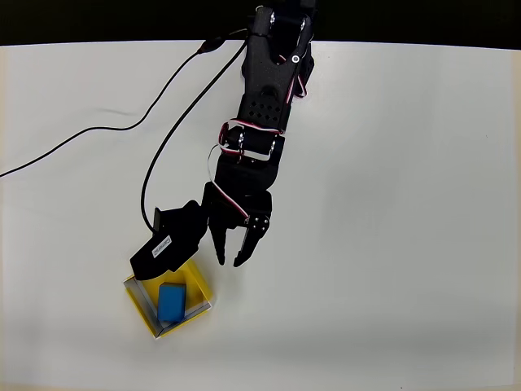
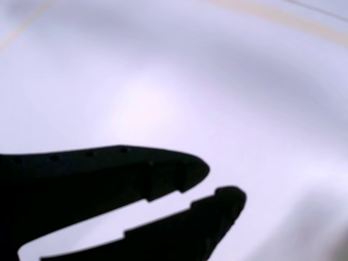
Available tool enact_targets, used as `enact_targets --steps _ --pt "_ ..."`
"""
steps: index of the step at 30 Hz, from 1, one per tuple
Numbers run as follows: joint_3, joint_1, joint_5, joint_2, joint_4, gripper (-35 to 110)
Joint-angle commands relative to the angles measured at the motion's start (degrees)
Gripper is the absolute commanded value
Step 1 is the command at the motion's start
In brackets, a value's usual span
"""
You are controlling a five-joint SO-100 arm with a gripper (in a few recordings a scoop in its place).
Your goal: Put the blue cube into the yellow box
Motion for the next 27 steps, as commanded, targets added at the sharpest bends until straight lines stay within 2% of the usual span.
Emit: enact_targets --steps 1,8,15,22,27 --pt "8.0 -1.8 0.4 15.3 2.1 6" --pt "25.4 -9.3 1.8 33.1 13.7 6" --pt "42.4 -12.9 0.2 50.8 19.2 6" --pt "51.7 -14.0 -1.8 62.6 31.8 6" --pt "54.1 -13.0 -1.9 63.2 38.5 4"
